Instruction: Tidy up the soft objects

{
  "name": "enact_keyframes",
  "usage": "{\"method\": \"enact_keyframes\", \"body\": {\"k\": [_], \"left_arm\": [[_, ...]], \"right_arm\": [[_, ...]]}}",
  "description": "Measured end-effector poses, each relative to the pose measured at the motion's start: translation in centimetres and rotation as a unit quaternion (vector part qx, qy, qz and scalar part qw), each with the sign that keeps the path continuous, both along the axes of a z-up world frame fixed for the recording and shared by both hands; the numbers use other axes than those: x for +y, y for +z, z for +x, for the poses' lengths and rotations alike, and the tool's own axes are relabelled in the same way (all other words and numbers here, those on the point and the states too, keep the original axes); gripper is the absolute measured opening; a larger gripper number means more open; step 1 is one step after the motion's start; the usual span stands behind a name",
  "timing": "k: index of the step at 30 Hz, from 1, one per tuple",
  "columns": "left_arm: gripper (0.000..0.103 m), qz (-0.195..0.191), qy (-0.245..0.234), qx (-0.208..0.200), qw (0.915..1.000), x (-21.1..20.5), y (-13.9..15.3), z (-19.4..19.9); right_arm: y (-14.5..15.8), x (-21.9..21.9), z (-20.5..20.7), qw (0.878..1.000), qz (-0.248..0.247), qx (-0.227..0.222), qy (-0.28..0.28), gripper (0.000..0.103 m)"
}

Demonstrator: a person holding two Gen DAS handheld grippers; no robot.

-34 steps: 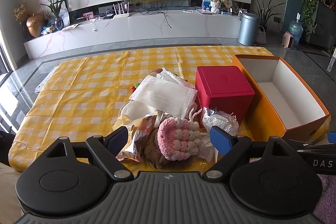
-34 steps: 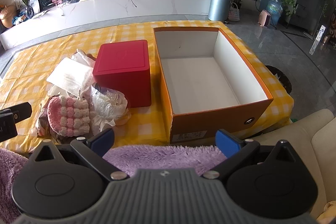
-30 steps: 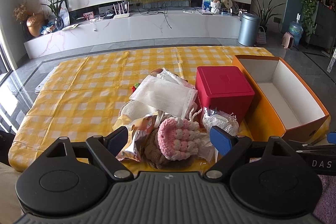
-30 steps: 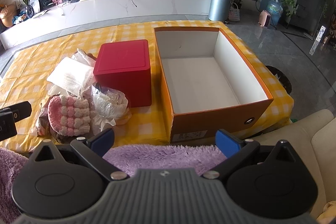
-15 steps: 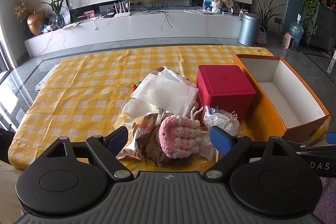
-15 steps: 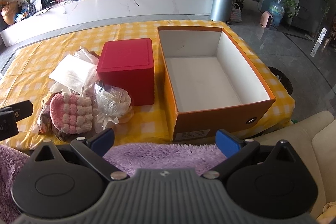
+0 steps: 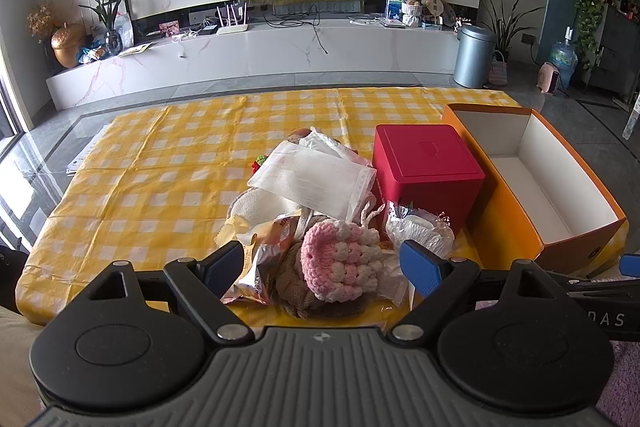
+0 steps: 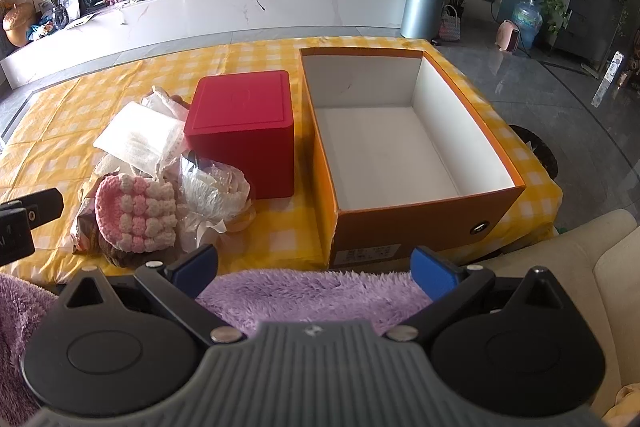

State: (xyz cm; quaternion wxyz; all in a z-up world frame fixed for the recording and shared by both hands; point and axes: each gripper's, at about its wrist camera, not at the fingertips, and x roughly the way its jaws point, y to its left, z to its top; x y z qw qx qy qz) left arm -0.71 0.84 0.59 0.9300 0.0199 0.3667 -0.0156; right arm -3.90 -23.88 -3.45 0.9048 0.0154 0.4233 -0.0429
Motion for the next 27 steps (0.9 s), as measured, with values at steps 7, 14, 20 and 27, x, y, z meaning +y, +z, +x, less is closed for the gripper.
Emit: {"method": "enact_keyframes", "body": {"k": [7, 14, 20, 27], "left_arm": [[0.103, 0.000, 0.000, 0.000, 1.0000, 0.06, 0.04, -0.06], [0.103, -0.001, 0.001, 0.000, 1.0000, 0.05, 0.02, -0.04], [0.103, -0.001, 0.000, 0.000, 1.0000, 0.04, -0.01, -0.02], [0.103, -0.001, 0.001, 0.000, 1.0000, 0.05, 0.00, -0.03]], "right_arm": [[-0.04, 0.00, -0.05, 1.000, -0.001, 0.001, 0.001, 0.101], [-0.15, 0.10, -0.14, 1.000, -0.001, 0.001, 0.001, 0.101], [-0.19, 0.25, -0.12, 1.000, -0.003, 0.002, 0.003, 0.101], [-0.17, 0.28, -0.10, 1.000, -0.003, 0.002, 0.004, 0.101]]}}
